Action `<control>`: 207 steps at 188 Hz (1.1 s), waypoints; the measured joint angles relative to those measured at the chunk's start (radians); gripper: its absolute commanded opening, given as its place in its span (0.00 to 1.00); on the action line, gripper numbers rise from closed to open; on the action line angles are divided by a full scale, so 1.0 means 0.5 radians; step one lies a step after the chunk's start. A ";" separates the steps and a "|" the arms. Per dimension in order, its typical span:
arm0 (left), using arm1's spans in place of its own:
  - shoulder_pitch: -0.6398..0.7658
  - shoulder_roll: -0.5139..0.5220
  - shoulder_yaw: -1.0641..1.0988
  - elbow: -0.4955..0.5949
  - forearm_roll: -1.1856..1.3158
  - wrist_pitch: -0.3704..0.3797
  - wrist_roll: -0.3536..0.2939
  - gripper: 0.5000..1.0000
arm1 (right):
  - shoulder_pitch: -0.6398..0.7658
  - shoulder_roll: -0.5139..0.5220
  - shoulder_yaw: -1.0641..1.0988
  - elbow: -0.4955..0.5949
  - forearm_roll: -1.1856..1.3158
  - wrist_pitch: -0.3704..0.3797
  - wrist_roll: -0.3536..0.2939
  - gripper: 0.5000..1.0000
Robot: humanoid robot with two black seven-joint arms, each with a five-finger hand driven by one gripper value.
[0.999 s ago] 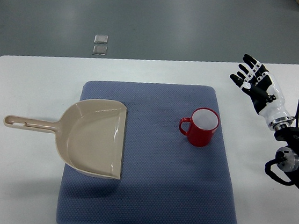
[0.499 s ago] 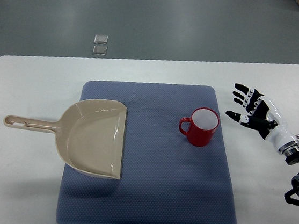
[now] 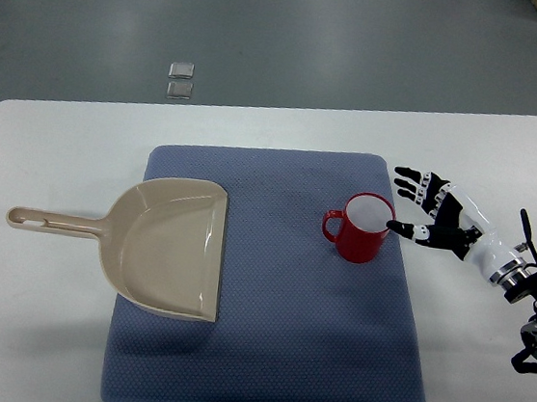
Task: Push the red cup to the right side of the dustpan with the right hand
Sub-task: 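Lower the right hand onto the red mug's rim and cup it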
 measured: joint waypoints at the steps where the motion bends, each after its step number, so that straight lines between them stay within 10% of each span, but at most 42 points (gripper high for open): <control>1: 0.000 0.000 0.000 0.000 0.000 0.000 0.000 1.00 | 0.000 0.000 0.002 0.000 0.001 0.002 0.000 0.85; 207: 0.000 0.000 0.000 0.000 0.000 0.001 0.000 1.00 | -0.110 0.104 0.107 0.137 -0.032 -0.029 0.000 0.85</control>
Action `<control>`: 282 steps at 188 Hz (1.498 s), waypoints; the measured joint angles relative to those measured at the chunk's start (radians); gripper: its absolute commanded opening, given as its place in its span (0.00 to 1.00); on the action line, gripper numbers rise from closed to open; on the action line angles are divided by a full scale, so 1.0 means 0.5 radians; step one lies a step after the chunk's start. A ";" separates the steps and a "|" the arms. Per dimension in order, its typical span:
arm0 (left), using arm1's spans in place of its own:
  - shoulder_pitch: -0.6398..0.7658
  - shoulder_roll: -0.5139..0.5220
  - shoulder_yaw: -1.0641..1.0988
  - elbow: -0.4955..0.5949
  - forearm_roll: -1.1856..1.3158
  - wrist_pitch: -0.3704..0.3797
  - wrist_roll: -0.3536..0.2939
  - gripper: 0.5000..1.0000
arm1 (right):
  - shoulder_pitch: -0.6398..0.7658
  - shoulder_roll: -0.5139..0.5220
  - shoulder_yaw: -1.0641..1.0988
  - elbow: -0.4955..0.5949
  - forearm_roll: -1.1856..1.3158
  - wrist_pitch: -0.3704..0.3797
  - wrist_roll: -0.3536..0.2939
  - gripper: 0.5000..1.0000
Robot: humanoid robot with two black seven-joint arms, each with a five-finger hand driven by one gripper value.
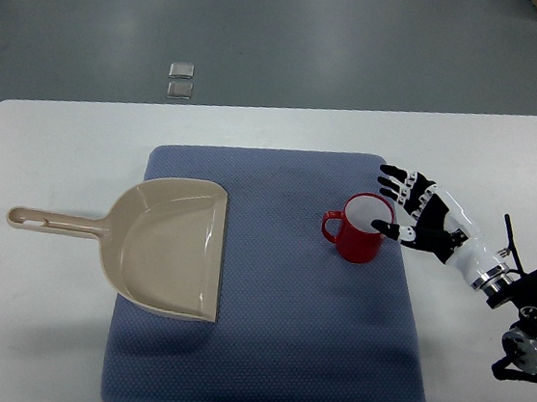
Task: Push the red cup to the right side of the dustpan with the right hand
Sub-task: 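Lower the right hand onto the red mug's rim and cup it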
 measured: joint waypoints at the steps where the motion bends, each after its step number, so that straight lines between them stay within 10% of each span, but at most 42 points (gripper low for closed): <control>1: 0.000 0.000 0.000 0.000 0.000 0.000 0.000 1.00 | 0.000 0.000 0.000 0.000 -0.001 -0.001 0.000 0.85; 282: 0.000 0.000 0.000 0.000 0.000 0.000 0.000 1.00 | -0.038 0.159 -0.003 -0.030 -0.115 -0.154 0.000 0.85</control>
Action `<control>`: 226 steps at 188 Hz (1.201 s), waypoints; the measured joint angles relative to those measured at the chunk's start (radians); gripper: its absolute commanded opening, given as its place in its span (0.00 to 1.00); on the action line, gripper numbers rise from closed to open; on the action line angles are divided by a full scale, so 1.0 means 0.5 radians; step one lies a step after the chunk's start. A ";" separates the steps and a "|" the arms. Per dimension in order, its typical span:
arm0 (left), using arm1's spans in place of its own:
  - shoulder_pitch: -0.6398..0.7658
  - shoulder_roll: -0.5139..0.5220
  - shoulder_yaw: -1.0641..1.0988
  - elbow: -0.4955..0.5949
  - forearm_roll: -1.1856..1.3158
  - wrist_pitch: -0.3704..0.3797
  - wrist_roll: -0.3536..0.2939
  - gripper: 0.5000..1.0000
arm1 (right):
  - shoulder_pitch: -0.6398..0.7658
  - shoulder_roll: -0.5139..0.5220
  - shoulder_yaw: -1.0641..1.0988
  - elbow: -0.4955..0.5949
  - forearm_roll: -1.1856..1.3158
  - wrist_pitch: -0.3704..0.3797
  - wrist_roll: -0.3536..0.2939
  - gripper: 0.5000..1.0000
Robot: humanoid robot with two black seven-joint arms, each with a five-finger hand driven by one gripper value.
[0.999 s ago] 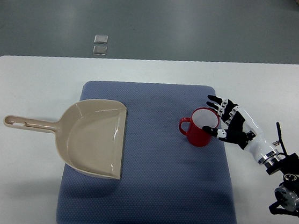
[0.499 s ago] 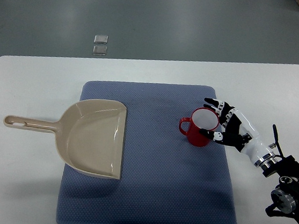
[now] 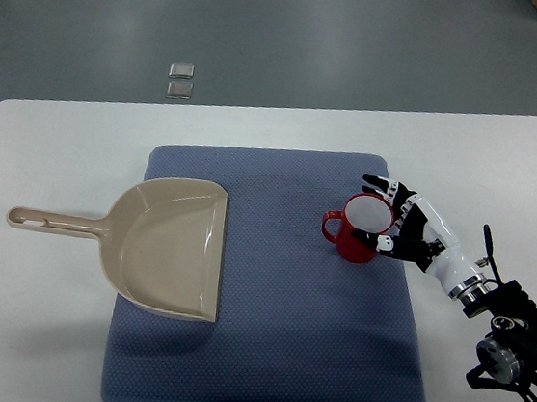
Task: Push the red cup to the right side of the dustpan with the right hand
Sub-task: 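Lower the right hand onto the red mug's rim and cup it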
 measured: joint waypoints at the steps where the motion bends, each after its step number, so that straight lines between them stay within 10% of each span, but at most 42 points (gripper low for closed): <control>1: 0.000 0.000 0.000 0.000 0.000 0.000 0.000 1.00 | 0.000 0.000 0.000 0.000 0.000 0.000 0.000 0.85; 226: 0.000 0.000 0.001 0.000 0.000 -0.001 0.000 1.00 | -0.013 0.147 -0.020 -0.062 -0.052 -0.052 0.000 0.85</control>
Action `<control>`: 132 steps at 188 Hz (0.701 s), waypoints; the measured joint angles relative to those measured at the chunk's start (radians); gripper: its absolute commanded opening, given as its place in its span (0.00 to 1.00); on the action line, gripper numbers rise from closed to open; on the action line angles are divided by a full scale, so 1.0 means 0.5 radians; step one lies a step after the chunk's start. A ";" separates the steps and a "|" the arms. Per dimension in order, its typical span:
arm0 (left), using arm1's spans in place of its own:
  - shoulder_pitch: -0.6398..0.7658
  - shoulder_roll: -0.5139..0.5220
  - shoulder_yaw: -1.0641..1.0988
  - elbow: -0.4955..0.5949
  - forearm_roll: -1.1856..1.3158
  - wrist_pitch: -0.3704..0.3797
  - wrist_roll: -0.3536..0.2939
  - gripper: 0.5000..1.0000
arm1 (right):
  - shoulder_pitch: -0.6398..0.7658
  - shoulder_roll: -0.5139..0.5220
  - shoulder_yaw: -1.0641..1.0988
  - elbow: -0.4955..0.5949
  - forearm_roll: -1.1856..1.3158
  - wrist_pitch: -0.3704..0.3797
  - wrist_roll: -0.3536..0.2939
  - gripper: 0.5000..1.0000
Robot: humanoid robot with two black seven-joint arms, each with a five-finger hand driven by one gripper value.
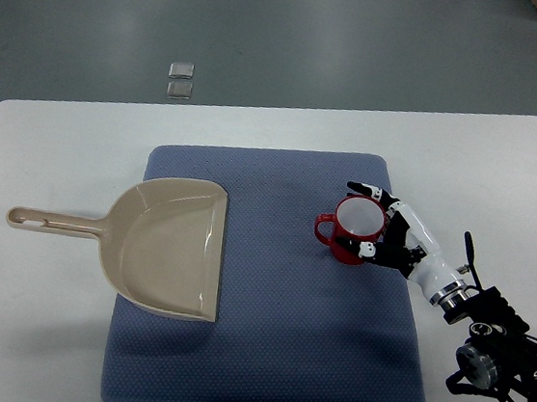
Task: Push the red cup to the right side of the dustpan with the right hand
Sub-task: 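Lower the right hand onto the red mug's rim and cup it, then push the red mug with the right hand toward the dustpan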
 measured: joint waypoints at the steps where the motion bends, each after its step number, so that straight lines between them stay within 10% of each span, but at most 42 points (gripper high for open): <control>1: 0.000 0.000 0.000 0.000 0.000 0.000 0.000 1.00 | 0.000 0.001 0.000 0.000 0.000 0.000 0.000 0.85; 132: 0.000 0.000 -0.001 0.000 0.000 0.001 0.000 1.00 | -0.002 0.144 -0.026 0.000 -0.020 -0.037 0.000 0.85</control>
